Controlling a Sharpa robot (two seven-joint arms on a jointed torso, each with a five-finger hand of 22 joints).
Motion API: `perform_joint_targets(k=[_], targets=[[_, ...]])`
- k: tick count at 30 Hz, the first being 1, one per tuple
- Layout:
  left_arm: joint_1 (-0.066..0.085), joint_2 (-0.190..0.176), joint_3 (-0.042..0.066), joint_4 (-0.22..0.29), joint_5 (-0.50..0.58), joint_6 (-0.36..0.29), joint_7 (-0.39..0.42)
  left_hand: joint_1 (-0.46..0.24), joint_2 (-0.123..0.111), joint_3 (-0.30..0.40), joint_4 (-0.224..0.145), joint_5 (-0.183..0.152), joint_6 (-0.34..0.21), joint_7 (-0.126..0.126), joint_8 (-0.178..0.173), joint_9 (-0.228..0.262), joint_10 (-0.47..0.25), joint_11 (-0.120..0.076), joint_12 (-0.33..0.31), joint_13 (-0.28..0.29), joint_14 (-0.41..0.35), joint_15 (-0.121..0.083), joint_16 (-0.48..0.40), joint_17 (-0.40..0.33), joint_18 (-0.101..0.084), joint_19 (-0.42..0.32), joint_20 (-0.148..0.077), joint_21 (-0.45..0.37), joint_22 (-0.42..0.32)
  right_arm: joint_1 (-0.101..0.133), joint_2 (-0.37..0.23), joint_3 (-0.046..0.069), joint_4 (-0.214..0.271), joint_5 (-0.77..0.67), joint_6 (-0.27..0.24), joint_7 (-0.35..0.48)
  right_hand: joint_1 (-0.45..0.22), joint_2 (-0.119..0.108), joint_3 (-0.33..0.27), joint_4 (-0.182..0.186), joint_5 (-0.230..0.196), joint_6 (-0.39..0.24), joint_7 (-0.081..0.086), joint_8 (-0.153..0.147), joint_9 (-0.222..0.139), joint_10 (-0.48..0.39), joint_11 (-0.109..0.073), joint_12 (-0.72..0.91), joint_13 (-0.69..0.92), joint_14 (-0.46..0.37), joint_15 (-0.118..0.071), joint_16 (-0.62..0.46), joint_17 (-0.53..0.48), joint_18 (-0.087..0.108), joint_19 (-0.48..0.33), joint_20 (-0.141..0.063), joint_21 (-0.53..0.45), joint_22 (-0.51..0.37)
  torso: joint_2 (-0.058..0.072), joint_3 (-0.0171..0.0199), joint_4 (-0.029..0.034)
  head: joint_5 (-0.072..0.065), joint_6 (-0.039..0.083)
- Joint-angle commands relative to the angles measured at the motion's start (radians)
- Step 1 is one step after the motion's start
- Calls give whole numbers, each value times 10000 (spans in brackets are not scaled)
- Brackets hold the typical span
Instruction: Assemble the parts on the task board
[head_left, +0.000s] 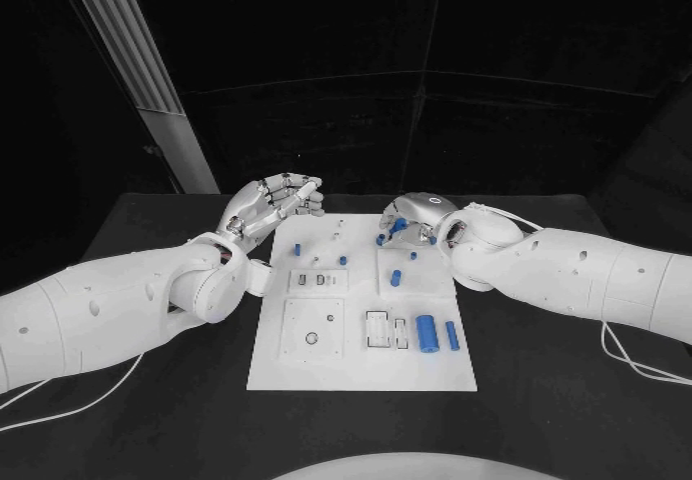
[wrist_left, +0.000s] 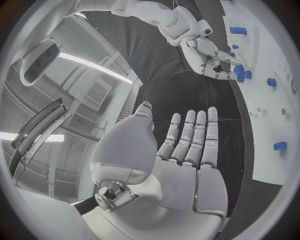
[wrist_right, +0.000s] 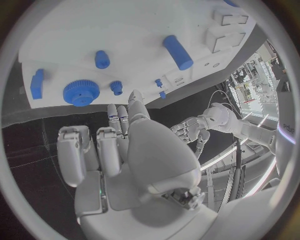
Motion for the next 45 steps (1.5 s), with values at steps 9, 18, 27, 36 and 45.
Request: perform_joint_targets(k=[9, 18, 27, 36, 45], targets=[[34, 8, 5, -13, -64, 272, 1357, 27, 138, -69, -21, 30, 71, 976, -79, 13, -83, -2, -31, -14, -106, 32, -35, -18, -184, -87, 1, -81, -25, 21, 161, 13, -200, -850, 358, -715, 183, -10, 37, 68, -58, -44, 57, -177, 15, -118, 25, -117, 9, 830, -34, 41, 1243, -72, 1054, -86, 31, 2630, 98, -17, 15, 71, -15], [35, 16, 5, -58, -64, 297, 1343, 42, 185, -75, -24, 71, 76, 982, -138, 15, -114, 5, -31, -14, -139, 41, -35, -30, -192, -103, 2, -107, -49, 19, 312, 14, -317, -905, 368, -706, 217, 44, 76, 92, -58, -36, 59, -254, 19, -111, 28, -156, 14, 827, -29, 37, 1224, -72, 1054, -79, 31, 2630, 84, -27, 13, 41, -73], [36, 17, 5, -62, -64, 312, 1325, 49, 196, -78, -25, 89, 79, 983, -153, 16, -120, 7, -30, -14, -148, 43, -34, -33, -194, -105, 2, -114, -56, 18, 501, 14, -527, -904, 524, -676, 305, 219, 180, 158, -58, -31, 74, -424, 22, -43, 36, -225, 18, 837, -18, 43, 1280, -72, 1054, -70, 31, 2630, 88, -34, 27, -6, -76], [37, 37, 5, -73, -64, 318, 1301, 58, 208, -81, -26, 111, 84, 984, -171, 18, -126, 8, -27, -13, -157, 46, -31, -36, -196, -106, 2, -120, -62, 17, 678, 14, -707, -902, 771, -686, 444, 317, 234, 234, -58, 115, 7, -562, 36, 307, -32, -246, 18, 842, -66, 45, 1302, -72, 1054, -92, 31, 2630, 95, -39, 29, -15, -105], [37, 47, 5, -97, -64, 352, 1250, 67, 223, -85, -26, 135, 88, 985, -192, 19, -134, 10, -24, -13, -170, 49, -29, -39, -198, -107, 2, -126, -70, 15, 827, 13, -819, -902, 1137, -886, 512, 346, 230, 315, -59, 216, -5, -654, 41, 513, -53, -329, 5, 845, -91, 46, 1314, -72, 1054, -118, 31, 2630, 111, -28, 35, -25, -137]])
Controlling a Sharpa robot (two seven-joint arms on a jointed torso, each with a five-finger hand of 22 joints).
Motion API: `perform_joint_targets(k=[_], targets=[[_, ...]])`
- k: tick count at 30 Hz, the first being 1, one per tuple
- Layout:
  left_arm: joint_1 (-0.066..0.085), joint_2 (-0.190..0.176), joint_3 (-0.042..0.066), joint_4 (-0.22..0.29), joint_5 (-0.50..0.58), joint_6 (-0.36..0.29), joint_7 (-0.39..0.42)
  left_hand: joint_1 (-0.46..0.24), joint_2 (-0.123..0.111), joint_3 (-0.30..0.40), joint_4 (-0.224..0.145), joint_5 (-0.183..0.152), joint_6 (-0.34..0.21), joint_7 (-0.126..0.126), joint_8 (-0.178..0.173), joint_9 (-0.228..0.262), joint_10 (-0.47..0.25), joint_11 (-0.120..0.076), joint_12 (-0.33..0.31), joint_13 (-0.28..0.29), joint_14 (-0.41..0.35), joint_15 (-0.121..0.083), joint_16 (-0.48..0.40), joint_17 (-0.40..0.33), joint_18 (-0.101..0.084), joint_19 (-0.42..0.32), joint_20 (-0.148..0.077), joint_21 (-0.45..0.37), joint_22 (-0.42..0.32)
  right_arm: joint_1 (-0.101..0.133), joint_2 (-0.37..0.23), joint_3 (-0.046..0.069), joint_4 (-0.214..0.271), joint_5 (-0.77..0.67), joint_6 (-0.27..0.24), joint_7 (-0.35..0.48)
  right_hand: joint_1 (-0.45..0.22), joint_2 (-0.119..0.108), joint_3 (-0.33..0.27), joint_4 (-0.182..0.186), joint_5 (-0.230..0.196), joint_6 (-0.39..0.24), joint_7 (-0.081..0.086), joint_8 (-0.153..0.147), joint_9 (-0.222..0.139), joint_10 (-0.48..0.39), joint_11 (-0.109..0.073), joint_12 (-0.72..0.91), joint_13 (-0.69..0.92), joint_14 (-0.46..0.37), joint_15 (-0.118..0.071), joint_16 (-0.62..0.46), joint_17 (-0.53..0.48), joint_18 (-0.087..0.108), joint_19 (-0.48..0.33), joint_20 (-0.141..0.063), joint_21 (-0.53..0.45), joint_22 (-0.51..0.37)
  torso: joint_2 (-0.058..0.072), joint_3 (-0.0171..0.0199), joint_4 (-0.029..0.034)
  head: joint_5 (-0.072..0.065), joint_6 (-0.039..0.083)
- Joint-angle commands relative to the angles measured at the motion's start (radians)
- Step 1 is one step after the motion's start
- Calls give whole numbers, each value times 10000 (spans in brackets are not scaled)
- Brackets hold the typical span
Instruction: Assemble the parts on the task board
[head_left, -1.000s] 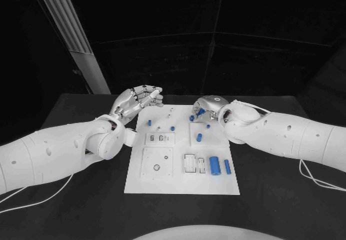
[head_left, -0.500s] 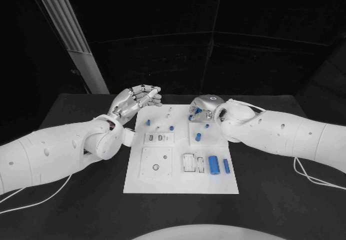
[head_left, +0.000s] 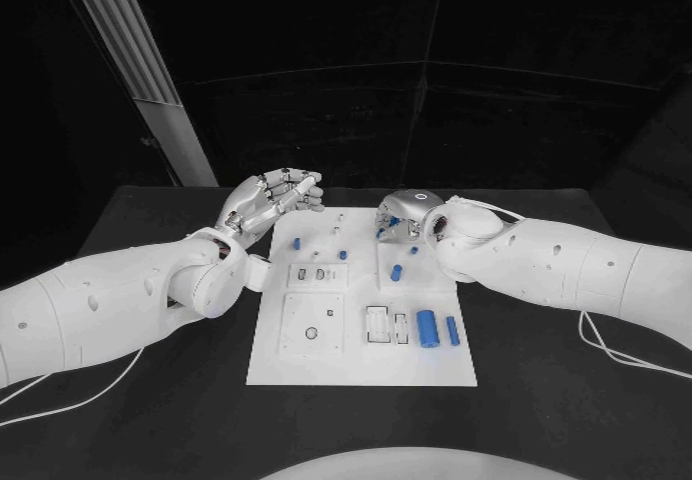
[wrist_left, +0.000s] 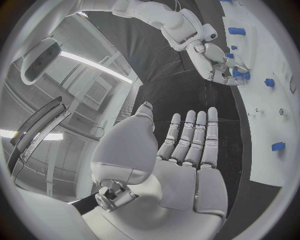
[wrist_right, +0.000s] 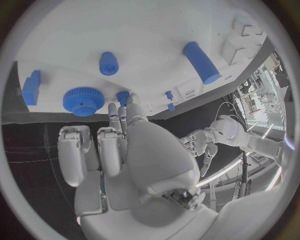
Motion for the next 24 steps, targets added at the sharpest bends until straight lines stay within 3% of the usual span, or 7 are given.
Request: perform_joint_targets(k=[1, 10, 24], targets=[[19, 11, 6, -7, -51, 156, 1245, 17, 102, -60, 1, 58, 90, 987, -46, 13, -66, 10, -24, -15, -66, 13, -30, -10, -197, -73, -31, -46, -17, 19, 37, 8, -29, -76, 406, -158, 106, 41, -18, 66, -59, 81, 6, -52, 13, 78, 12, -50, -5, 808, -55, 46, 1317, -74, 1052, -49, 31, 2633, 11, 8, 5, 5, -26], [19, 15, 7, -10, -51, 158, 1224, 22, 109, -65, 1, 67, 88, 988, -61, 13, -75, 12, -24, -16, -80, 16, -31, -13, -199, -74, -31, -51, -22, 18, 141, 8, -172, -76, 674, -209, 141, 152, -6, 214, -59, 228, -16, -129, 26, 346, -12, -132, -3, 803, -70, 42, 1288, -74, 1052, -59, 31, 2633, 6, 5, 2, -37, -8], [18, 18, 7, -30, -51, 208, 1152, 31, 117, -71, 0, 76, 86, 990, -83, 13, -90, 15, -24, -16, -100, 20, -32, -17, -201, -76, -30, -57, -29, 14, 199, 7, -260, -76, 578, -98, 626, 333, 66, 436, -58, 1238, -143, 18, 104, 1585, -152, -402, -32, 813, -193, 43, 1321, -74, 1052, -170, 31, 2633, 4, -2, 10, -10, -82]])
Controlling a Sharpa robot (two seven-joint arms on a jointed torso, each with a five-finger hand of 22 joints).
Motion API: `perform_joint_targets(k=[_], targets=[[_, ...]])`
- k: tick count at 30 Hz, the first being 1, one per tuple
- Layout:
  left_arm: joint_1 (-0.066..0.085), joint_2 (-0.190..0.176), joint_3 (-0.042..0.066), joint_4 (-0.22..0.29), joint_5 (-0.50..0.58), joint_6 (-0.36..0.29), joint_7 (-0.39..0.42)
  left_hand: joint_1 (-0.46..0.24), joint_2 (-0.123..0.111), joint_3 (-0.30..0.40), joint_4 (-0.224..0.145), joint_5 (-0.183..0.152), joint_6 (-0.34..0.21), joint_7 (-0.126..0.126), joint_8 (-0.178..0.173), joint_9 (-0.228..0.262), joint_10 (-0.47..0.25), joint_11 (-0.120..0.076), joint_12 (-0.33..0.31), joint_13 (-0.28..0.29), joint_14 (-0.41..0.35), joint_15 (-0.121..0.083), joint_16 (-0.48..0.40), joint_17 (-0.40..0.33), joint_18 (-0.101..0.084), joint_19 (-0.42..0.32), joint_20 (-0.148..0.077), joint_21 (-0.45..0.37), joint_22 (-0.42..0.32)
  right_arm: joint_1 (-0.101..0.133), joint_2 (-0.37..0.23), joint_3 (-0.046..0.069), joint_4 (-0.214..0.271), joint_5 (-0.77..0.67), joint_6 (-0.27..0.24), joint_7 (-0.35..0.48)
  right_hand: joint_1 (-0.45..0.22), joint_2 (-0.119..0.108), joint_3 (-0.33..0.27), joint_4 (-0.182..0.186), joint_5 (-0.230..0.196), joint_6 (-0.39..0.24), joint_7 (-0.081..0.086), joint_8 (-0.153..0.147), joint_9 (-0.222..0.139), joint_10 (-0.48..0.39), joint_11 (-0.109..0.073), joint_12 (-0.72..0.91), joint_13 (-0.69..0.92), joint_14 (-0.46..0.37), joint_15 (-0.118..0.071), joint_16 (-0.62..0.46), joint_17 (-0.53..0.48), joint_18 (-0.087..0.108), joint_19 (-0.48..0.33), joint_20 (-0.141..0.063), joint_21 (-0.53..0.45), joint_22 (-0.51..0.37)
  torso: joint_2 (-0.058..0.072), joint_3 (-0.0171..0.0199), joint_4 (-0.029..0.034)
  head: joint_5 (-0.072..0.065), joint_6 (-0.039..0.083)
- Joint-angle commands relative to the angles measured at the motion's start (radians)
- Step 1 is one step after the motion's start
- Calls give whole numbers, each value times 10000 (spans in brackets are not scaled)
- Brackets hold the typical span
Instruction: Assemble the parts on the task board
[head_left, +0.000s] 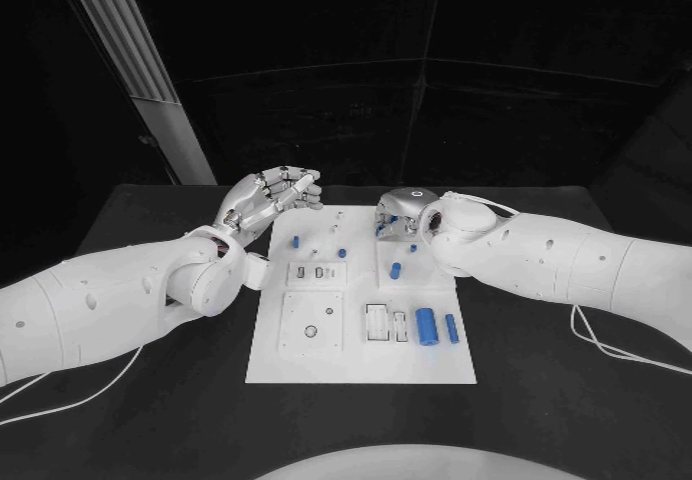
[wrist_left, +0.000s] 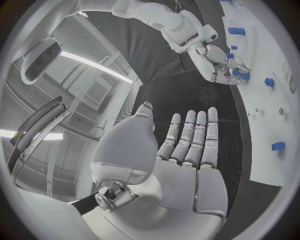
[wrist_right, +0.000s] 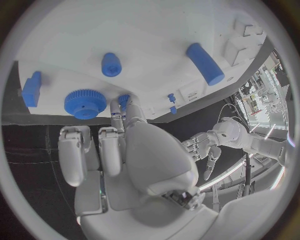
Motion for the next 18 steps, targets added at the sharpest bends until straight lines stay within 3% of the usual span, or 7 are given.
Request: perform_joint_targets(k=[1, 9, 18], targets=[[18, 9, 6, -3, -49, 171, 1141, 33, 123, -78, 1, 77, 82, 994, -100, 15, -106, 18, -26, -17, -119, 23, -34, -22, -203, -43, 6, -63, -27, -21, -6, -22, 2, -43, 72, 75, 173, -6, -18, 89, -48, 111, -3, -2, 27, 117, 11, -129, -2, 816, -50, 43, 1326, -75, 1056, -96, 32, 2634, 4, -3, 3, 28, -22], [18, 9, 6, -7, -49, 193, 1104, 46, 135, -93, 0, 84, 72, 1002, -141, 15, -144, 26, -30, -19, -161, 32, -35, -30, -210, -49, 6, -76, -40, -23, -91, -23, 123, -43, -662, 365, 373, -59, -71, 239, -48, 263, 4, -130, -8, 380, 19, -504, 1, 822, -46, 45, 1352, -75, 1056, -109, 32, 2634, 6, -3, 14, 48, -14], [18, 17, 6, -50, -49, 205, 1094, 56, 143, -96, -2, 92, 70, 1005, -157, 16, -159, 29, -30, -18, -176, 35, -34, -32, -213, -49, 6, -80, -45, -20, -379, -12, 572, -43, -2176, 920, 540, -129, -114, 341, -48, 335, 42, -247, -28, 521, 54, -782, 2, 837, -20, 55, 1435, -75, 1056, -98, 32, 2634, -4, -5, -6, 107, 16]])
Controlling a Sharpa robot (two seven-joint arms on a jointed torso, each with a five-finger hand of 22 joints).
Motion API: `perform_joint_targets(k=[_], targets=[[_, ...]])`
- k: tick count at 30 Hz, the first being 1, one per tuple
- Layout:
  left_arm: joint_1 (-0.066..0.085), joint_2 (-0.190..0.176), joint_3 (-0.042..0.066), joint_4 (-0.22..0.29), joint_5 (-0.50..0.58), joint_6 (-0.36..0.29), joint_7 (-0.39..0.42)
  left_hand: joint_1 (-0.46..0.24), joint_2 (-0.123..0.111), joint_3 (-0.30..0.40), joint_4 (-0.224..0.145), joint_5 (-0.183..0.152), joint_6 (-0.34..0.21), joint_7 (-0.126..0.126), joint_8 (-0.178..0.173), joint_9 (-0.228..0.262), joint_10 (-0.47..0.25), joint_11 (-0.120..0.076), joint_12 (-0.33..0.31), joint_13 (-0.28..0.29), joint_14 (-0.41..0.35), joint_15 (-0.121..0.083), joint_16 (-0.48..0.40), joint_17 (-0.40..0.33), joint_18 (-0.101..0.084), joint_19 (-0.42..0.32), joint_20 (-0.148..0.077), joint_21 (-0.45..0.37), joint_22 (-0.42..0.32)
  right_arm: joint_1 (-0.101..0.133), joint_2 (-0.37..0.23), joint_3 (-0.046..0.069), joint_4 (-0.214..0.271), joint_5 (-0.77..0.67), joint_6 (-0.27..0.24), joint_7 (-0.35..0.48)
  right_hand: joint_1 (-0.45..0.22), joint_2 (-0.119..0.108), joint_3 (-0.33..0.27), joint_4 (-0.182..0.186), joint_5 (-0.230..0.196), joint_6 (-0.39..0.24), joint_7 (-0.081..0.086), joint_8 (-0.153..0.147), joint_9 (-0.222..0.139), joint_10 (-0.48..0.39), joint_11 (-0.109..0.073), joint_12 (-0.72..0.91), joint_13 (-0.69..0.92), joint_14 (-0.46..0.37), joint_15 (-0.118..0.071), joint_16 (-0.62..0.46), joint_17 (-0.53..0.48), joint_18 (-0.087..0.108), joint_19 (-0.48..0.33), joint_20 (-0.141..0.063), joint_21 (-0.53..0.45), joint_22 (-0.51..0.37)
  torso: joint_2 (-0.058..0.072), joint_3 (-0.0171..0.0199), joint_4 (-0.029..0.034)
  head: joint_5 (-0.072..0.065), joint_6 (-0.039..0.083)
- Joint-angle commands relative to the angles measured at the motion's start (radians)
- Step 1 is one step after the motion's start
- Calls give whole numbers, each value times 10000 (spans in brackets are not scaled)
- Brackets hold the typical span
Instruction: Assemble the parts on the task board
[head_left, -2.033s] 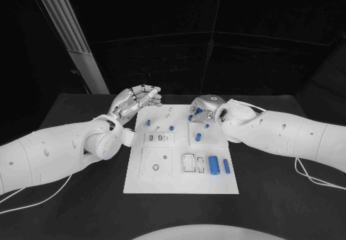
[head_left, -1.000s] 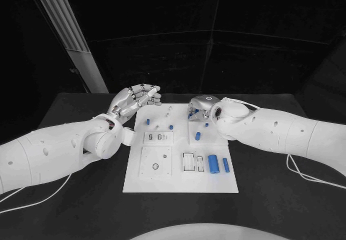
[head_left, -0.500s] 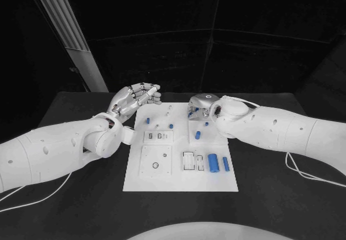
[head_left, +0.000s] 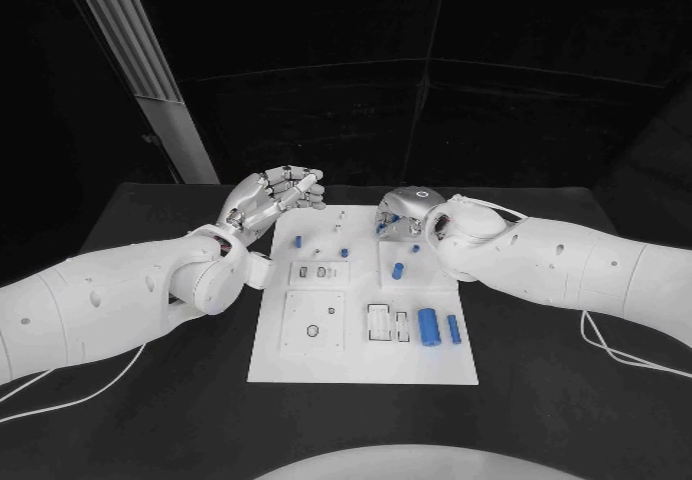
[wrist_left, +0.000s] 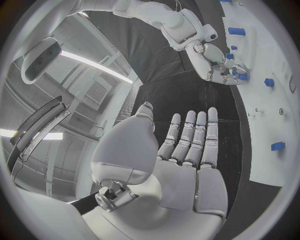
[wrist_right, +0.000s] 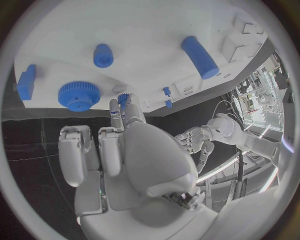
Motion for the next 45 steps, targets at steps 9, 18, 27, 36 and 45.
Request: perform_joint_targets(k=[9, 18, 27, 36, 45], targets=[[16, 77, 6, -92, -47, 116, 1158, 38, 122, -43, -3, 65, 64, 1011, -79, 18, -93, 13, -30, -10, -94, 6, -30, -20, -120, -52, 6, -51, -23, 31, -12, 462, 191, -44, -2104, 1050, 203, -33, -10, 122, 7, 99, 67, -148, -17, 145, 42, -253, -5, 846, 15, 62, 1482, -75, 1019, -40, 32, 2634, 2, -7, 9, 101, 139], [15, 128, 6, -161, -47, -41, 1342, 64, 136, -45, -6, 73, 59, 1015, -102, 19, -115, 18, -27, -9, -110, 11, -21, -22, -127, -61, 6, -63, -33, 34, 457, 547, -369, -44, -2070, 1413, 298, -79, -25, 154, 7, 101, 83, -221, -25, 164, 62, -392, -8, 851, 37, 67, 1516, -75, 1019, -19, 32, 2634, 22, -13, 38, 245, 385], [18, 145, 6, -219, -47, -210, 1534, 84, 152, -54, -3, 94, 55, 1020, -127, 21, -138, 24, -20, -7, -130, 18, -11, -23, -138, -82, 6, -83, -48, 35, 1129, 562, -1220, -71, -1645, 1759, 382, -80, -12, 171, 8, 99, 82, -276, -29, 162, 64, -495, -8, 854, 44, 70, 1532, -75, 1019, -9, 32, 2634, 72, -15, 98, 339, 530], [33, 109, 7, -193, -47, -297, 1616, 88, 163, -61, 0, 119, 56, 1022, -139, 24, -149, 27, -14, -5, -140, 22, -2, -24, -144, -93, 6, -94, -56, 32, 1580, 563, -1861, -611, -1013, 1764, 436, -75, 1, 185, 8, 96, 73, -316, -30, 165, 58, -565, -7, 856, 44, 72, 1546, -75, 1019, -4, 32, 2634, 153, -20, 188, 325, 551], [45, 84, 7, -176, -47, -304, 1621, 88, 163, -61, 0, 120, 56, 1022, -139, 24, -149, 27, -14, -5, -140, 22, -2, -24, -144, -93, 6, -94, -56, 31, 1792, 563, -2242, -802, -605, 1671, 442, -73, 2, 193, 8, 97, 68, -325, -30, 163, 55, -581, -7, 855, 42, 71, 1537, -75, 1019, -3, 32, 2634, 139, -25, 173, 331, 513]])
